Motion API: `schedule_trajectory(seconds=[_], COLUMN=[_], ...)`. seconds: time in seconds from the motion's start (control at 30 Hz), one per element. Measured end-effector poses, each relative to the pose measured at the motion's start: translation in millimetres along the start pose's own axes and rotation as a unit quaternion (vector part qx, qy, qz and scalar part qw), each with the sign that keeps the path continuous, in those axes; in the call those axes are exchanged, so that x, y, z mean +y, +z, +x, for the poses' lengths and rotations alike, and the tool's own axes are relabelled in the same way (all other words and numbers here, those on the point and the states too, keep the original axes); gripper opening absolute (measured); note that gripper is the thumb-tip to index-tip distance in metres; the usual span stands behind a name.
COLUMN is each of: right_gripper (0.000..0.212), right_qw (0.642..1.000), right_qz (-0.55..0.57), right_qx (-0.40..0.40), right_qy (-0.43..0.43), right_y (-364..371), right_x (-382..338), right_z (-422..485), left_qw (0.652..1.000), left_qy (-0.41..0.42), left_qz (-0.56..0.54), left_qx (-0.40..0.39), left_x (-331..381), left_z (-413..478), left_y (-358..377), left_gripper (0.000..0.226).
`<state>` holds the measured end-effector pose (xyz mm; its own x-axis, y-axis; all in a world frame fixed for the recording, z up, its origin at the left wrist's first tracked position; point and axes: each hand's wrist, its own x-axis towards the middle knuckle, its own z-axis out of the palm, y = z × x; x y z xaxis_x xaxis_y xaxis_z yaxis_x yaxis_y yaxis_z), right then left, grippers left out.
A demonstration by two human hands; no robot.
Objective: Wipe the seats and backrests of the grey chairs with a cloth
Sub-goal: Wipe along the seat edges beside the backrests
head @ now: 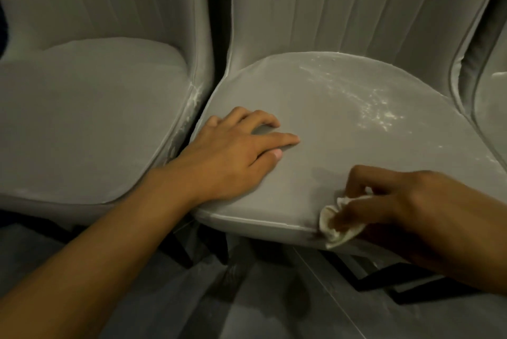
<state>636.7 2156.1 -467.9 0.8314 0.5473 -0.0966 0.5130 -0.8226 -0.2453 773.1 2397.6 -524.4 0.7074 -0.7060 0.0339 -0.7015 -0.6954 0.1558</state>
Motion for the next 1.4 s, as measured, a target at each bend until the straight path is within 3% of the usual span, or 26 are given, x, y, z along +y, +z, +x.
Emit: schedule_trajectory(seconds=[0.27, 0.67, 0.77, 0.9, 1.1, 1.23, 1.33, 1.4], right_gripper=[0.021, 0.023, 0.021, 0.017, 0.017, 0.027, 0.026, 0.014], right_qw=[0.990, 1.000, 0.996, 0.984, 0.993, 0.993, 0.989, 0.985], right_qz=[-0.098, -0.017, -0.064, -0.102, -0.061, -0.103, -0.114, -0.123], right_qx=[0.052, -0.008, 0.020, 0.121, 0.093, 0.051, 0.087, 0.122], right_qy=[-0.085, 0.013, -0.050, -0.079, -0.042, -0.026, -0.023, -0.025], right_y=[22.9, -0.7, 11.5, 38.2, 37.5, 22.2, 29.0, 41.1], right_x=[-43.2, -0.8, -23.0, -58.2, -53.9, -27.8, -39.4, -60.3], right_z=[73.6, -9.2, 25.8, 82.5, 62.5, 31.9, 42.1, 62.3], left_qw=[1.000, 1.000, 1.000, 0.998, 0.998, 0.999, 0.998, 0.996], left_qy=[0.017, 0.002, 0.003, 0.008, 0.003, 0.002, -0.003, -0.004], left_qz=[-0.018, -0.019, -0.017, -0.062, -0.057, -0.047, -0.064, -0.088], left_qx=[0.007, 0.010, 0.010, 0.006, 0.018, 0.022, 0.020, 0.012], left_x=[-6.8, -0.3, 0.6, -4.6, -4.5, -4.7, -6.9, -7.2], left_z=[-1.0, -3.8, -2.8, -3.7, -2.1, -1.5, -1.8, -1.3], left_y=[4.6, 2.8, 2.6, 0.0, 0.3, 1.5, 0.3, -1.4], left_gripper=[0.049, 0.055, 0.055, 0.054, 0.050, 0.047, 0.047, 0.045])
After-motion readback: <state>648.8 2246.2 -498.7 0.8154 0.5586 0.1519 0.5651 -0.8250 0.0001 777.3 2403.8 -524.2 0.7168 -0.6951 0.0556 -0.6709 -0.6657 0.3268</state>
